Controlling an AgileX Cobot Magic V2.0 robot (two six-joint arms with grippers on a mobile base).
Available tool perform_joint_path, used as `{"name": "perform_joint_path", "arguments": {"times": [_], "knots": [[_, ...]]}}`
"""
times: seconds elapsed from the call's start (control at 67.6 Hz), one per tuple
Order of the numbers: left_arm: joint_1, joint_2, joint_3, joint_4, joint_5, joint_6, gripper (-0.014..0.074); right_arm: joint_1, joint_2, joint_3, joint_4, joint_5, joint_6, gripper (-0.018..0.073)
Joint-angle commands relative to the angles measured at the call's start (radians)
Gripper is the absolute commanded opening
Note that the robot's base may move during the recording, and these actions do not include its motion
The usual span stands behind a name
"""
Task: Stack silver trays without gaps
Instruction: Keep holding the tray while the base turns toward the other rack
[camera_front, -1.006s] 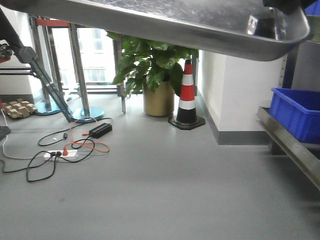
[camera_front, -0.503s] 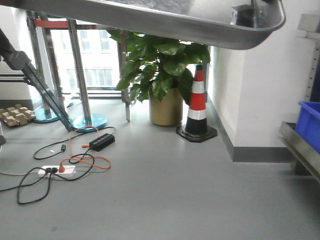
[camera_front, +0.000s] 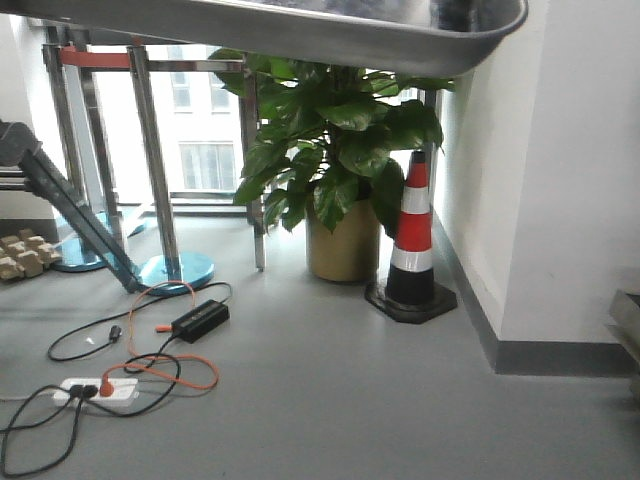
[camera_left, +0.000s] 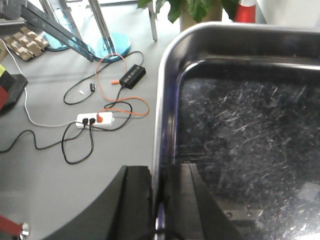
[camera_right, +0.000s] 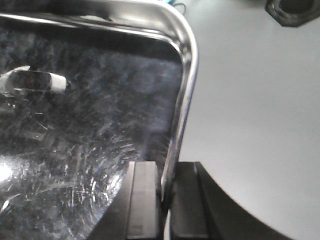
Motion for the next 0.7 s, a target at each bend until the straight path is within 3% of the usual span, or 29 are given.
{"name": "perform_joint_path", "arguments": {"times": [0.0, 0.681], "knots": [[-0.014, 0.008, -0.005, -0.001, -0.143, -0.001, -0.0010, 0.016, -0.005, -0.014, 0.006, -0.243, -0.016, -0.0015], [-0.014, 0.008, -0.005, -0.001, -0.143, -0.001, -0.0010, 0.016, -0.005, -0.014, 0.006, -0.269, -0.016, -0.0015]]}}
